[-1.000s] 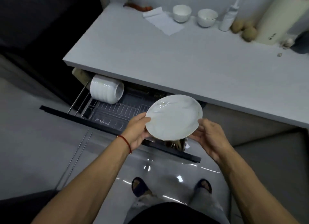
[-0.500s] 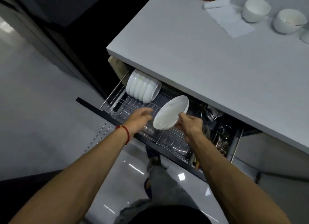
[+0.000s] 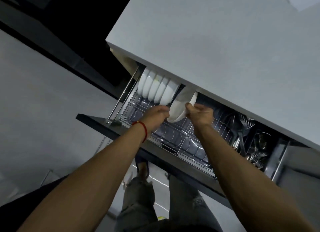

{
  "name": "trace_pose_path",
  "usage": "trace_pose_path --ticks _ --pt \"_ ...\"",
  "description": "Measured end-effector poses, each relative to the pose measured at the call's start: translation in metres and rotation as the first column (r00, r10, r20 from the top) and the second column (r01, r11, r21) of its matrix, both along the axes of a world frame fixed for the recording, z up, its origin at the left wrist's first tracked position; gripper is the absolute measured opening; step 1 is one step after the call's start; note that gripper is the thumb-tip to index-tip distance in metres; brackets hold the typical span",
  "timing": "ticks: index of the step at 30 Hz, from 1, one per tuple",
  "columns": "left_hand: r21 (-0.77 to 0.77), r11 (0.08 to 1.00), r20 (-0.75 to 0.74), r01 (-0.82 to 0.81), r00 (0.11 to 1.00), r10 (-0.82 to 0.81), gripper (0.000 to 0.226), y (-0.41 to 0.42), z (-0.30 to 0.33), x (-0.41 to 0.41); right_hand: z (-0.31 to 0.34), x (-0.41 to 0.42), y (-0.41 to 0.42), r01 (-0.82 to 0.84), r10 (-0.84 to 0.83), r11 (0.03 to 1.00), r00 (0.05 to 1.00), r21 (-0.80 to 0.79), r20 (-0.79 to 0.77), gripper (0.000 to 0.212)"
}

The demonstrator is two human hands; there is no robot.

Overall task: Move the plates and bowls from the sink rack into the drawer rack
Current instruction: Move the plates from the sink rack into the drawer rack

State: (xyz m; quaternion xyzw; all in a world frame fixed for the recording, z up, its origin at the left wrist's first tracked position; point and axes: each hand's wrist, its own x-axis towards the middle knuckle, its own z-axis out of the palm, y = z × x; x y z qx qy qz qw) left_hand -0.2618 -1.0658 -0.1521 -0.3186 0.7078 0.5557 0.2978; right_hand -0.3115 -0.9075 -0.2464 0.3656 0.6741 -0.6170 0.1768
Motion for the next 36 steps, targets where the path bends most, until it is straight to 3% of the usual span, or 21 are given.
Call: trace_pose_path --ticks 7,14,19,25,29,31,33,36 --pt "0.047 0.999 0.080 0.022 0.996 -0.025 0.032 -0.011 -0.008 -0.009 -0.007 -0.022 -0.020 -0.099 0.116 0.968 0.991 0.230 -0.063 0.019" --pt "0.066 0.997 0.097 -0.043 0.995 0.037 0.030 -0.023 -0.011 -0.017 -0.008 -0.040 -0.042 -0.071 0.120 0.959 0.978 0.273 -0.169 0.014" --pt "0.056 0.998 0.103 -0.036 0.994 0.030 0.029 -0.026 -0.013 -0.019 -0.016 -0.043 -0.054 -0.085 0.123 0.954 0.986 0.287 -0.116 0.033" --pt "0.054 0.998 0.090 -0.038 0.995 0.033 0.030 -0.027 -0.009 -0.018 -0.021 -0.046 -0.050 -0.294 0.316 0.906 0.949 0.306 -0.023 0.031" --pt "0.042 0.999 0.022 0.001 1.000 -0.002 0.023 -0.029 0.006 -0.013 -0.002 -0.025 -0.032 -0.353 0.354 0.911 0.935 0.214 0.034 0.014" --pt "0.053 0.998 -0.020 0.030 0.999 -0.029 0.022 -0.027 0.015 -0.008 0.018 0.000 -0.019 -0.342 0.342 0.927 0.939 0.153 0.027 0.016" --pt "0.069 0.996 -0.064 0.057 0.997 -0.053 0.021 -0.019 0.025 -0.004 0.045 0.033 -0.002 -0.274 0.275 0.957 0.961 0.097 0.002 0.026" --pt "0.072 0.990 -0.145 0.121 0.983 -0.110 0.021 0.006 0.043 0.004 0.091 0.085 0.030 -0.127 0.130 0.991 0.989 0.038 -0.074 0.022"
